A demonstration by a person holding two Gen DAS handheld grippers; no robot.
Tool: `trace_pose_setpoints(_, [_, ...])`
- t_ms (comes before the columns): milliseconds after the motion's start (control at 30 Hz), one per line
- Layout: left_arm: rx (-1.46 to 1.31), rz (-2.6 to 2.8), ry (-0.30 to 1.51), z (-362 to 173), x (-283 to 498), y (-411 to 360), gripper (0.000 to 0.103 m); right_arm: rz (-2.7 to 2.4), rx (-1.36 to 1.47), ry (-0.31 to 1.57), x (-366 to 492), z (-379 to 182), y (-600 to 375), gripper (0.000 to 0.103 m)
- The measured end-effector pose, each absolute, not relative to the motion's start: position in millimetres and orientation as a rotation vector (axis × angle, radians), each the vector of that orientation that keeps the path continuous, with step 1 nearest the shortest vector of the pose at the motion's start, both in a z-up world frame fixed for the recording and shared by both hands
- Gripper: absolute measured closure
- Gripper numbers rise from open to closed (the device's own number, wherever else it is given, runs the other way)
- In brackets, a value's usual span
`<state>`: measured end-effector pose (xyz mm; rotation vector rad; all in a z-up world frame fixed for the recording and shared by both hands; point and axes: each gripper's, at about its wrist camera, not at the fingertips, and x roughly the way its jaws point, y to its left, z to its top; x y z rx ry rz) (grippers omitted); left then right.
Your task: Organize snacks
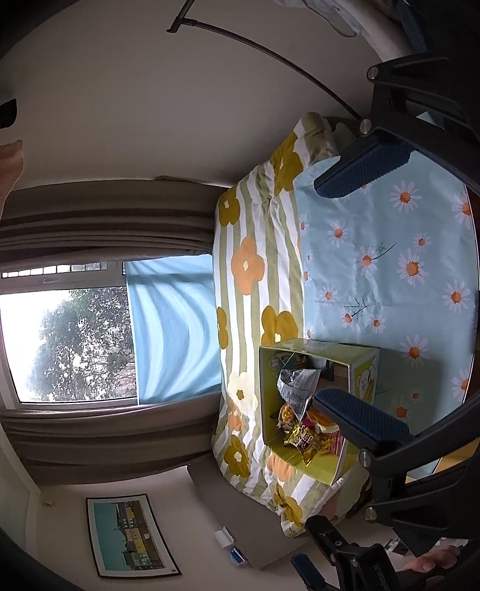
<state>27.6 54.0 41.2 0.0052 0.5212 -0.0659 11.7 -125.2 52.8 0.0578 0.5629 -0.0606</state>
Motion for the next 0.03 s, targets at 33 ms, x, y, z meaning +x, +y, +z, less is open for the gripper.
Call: trace_pose_setpoints(33, [0.006,-0.066,0.524,40.5,29.4,54.0,0.0,-0.065,0.057,0.568,13.5,51.6,-125.9,0.0])
